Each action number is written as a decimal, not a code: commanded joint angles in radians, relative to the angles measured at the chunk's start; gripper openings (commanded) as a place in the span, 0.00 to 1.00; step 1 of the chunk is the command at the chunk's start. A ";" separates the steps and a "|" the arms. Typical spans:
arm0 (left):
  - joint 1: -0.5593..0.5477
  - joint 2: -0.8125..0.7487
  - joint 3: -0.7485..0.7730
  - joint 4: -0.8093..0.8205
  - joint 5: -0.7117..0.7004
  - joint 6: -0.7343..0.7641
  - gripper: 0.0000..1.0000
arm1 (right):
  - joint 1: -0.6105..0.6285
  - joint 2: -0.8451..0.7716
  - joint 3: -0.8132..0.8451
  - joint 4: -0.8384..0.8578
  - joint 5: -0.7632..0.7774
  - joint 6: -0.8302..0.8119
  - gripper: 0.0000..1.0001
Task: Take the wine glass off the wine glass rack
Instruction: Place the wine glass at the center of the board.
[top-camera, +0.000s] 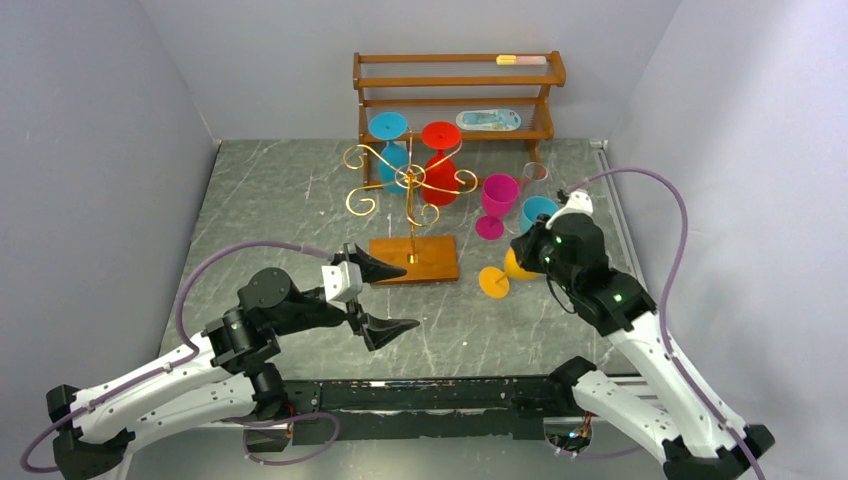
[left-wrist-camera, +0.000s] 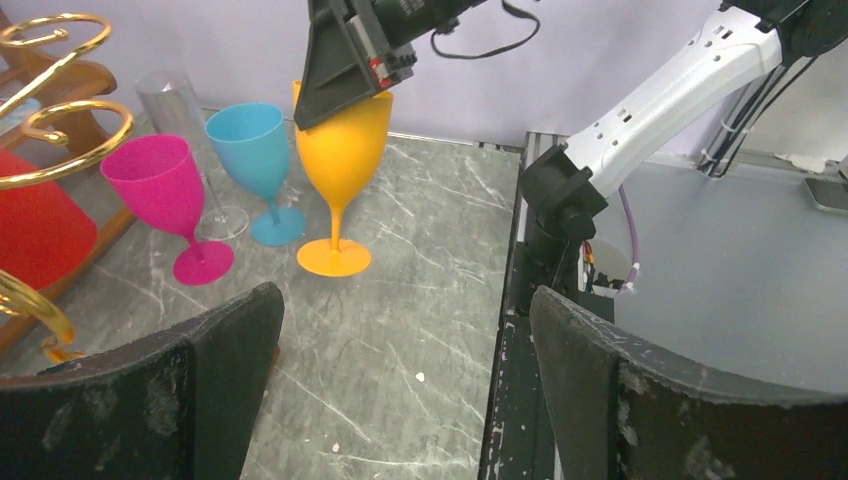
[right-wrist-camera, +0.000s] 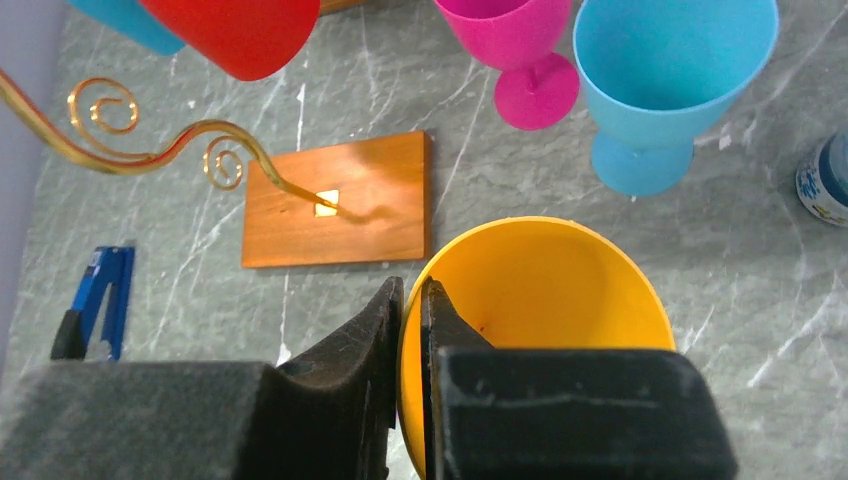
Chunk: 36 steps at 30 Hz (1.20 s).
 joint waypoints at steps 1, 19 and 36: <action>0.000 -0.026 0.015 0.005 -0.068 -0.038 0.97 | 0.006 0.131 0.023 0.087 0.022 -0.057 0.00; 0.000 -0.051 0.166 -0.268 -0.286 -0.072 0.97 | 0.036 0.279 -0.055 0.352 0.186 -0.209 0.00; 0.000 -0.055 0.208 -0.317 -0.288 -0.074 0.97 | 0.057 0.417 -0.096 0.474 0.206 -0.253 0.00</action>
